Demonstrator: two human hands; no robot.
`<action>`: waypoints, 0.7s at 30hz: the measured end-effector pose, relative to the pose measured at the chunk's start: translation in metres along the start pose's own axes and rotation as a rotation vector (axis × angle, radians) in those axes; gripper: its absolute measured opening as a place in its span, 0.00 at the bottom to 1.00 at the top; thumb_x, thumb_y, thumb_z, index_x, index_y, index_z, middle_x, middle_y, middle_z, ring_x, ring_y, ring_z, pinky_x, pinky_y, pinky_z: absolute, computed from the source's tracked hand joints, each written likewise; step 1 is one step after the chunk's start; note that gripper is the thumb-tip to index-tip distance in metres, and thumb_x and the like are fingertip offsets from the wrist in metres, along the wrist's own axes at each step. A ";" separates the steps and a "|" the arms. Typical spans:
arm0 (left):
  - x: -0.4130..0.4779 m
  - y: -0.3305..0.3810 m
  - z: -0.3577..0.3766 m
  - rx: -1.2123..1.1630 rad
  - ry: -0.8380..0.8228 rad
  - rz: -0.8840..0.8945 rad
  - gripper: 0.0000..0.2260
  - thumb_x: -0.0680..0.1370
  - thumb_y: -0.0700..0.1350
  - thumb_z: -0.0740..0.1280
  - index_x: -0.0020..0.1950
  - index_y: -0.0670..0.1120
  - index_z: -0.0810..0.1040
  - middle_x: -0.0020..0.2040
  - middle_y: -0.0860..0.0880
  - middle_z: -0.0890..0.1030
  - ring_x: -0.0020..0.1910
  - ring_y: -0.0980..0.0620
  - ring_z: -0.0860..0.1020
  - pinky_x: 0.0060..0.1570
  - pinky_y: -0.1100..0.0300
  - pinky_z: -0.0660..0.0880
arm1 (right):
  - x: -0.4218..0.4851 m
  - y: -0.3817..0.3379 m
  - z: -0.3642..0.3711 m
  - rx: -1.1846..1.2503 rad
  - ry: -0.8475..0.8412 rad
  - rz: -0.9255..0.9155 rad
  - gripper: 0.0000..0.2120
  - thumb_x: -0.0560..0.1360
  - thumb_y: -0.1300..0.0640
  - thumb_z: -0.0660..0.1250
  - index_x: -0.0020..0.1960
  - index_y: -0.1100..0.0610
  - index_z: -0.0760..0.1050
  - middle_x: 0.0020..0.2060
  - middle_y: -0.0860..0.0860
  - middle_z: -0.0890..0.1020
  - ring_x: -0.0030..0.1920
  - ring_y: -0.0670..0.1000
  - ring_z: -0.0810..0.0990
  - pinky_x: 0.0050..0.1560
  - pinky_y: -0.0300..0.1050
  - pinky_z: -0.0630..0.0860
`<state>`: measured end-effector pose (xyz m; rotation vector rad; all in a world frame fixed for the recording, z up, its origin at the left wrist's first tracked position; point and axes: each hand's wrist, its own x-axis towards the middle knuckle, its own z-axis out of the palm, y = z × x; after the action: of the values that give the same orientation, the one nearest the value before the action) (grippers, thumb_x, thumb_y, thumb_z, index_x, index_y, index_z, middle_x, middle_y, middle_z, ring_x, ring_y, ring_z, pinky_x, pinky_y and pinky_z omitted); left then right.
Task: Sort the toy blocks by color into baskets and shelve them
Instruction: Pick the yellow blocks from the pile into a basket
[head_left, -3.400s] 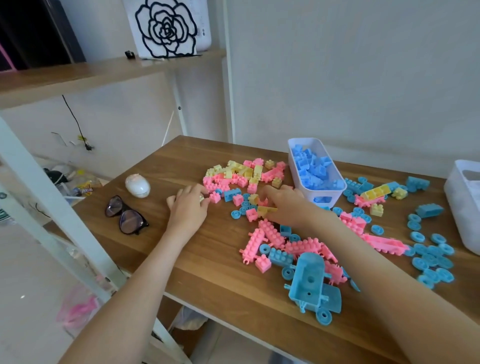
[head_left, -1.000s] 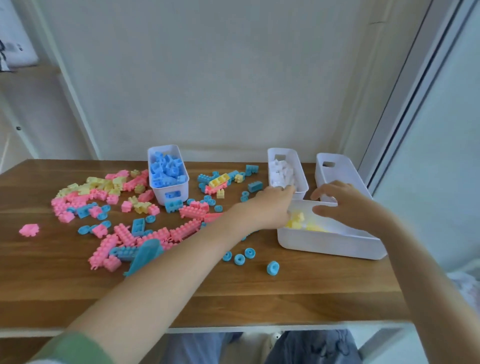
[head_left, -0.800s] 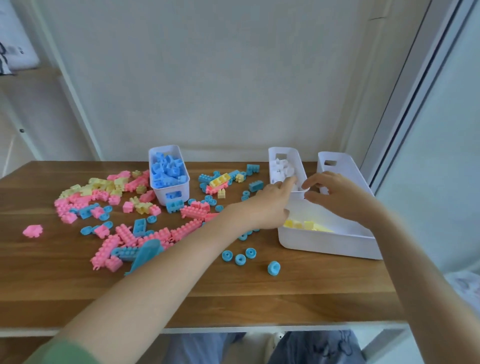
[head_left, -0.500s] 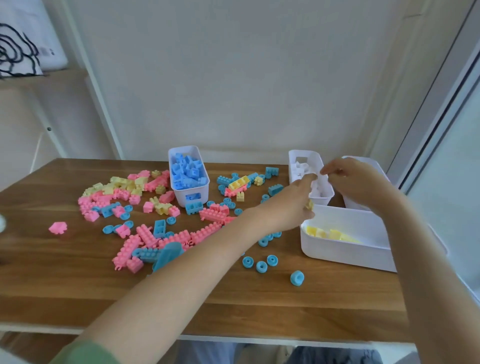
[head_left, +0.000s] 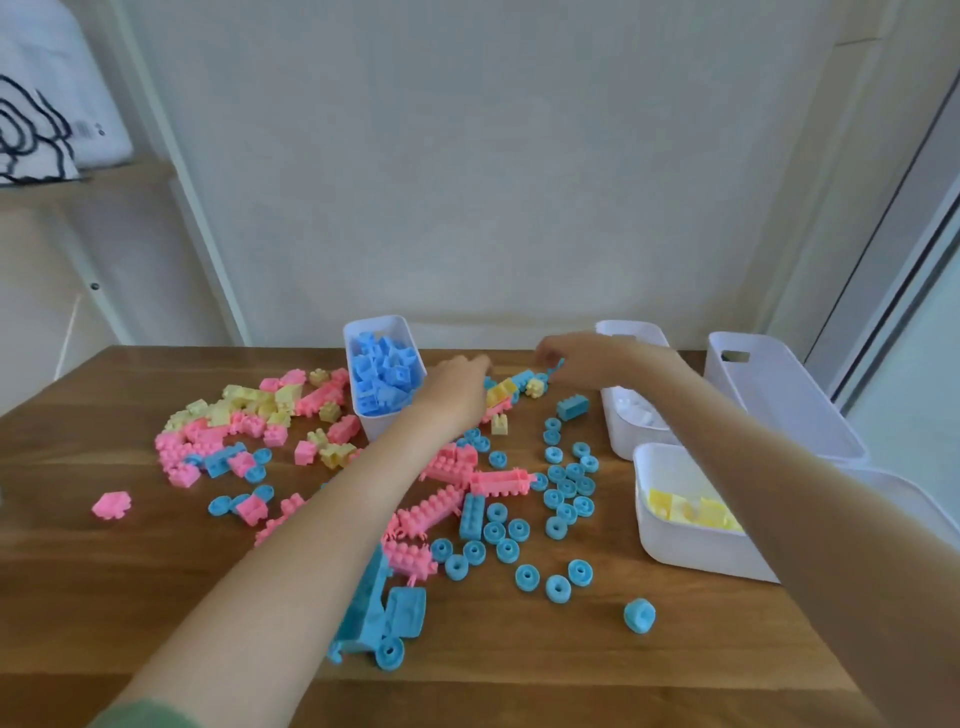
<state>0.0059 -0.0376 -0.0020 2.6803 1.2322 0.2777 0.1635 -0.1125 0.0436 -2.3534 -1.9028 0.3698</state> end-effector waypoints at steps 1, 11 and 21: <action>0.005 -0.002 0.001 0.001 -0.013 -0.015 0.16 0.80 0.40 0.58 0.68 0.45 0.70 0.63 0.43 0.74 0.59 0.43 0.73 0.56 0.49 0.74 | 0.010 -0.002 0.005 -0.031 -0.030 0.012 0.21 0.76 0.62 0.60 0.69 0.56 0.65 0.65 0.54 0.72 0.63 0.54 0.71 0.53 0.40 0.67; 0.035 0.008 0.024 0.237 -0.063 0.018 0.12 0.80 0.49 0.63 0.59 0.45 0.77 0.56 0.44 0.79 0.55 0.44 0.76 0.45 0.55 0.68 | 0.061 -0.003 0.043 -0.182 -0.114 0.102 0.18 0.77 0.61 0.60 0.67 0.58 0.66 0.62 0.56 0.73 0.60 0.56 0.73 0.57 0.49 0.73; 0.004 0.013 -0.001 0.235 0.038 0.053 0.13 0.79 0.46 0.60 0.62 0.44 0.72 0.61 0.46 0.74 0.63 0.45 0.68 0.61 0.51 0.62 | 0.051 -0.021 0.042 -0.079 -0.062 -0.002 0.13 0.77 0.58 0.62 0.60 0.61 0.69 0.54 0.54 0.77 0.50 0.53 0.76 0.46 0.43 0.71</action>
<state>0.0173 -0.0429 0.0021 2.9222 1.2796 0.2038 0.1436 -0.0614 0.0008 -2.4163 -1.9825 0.3781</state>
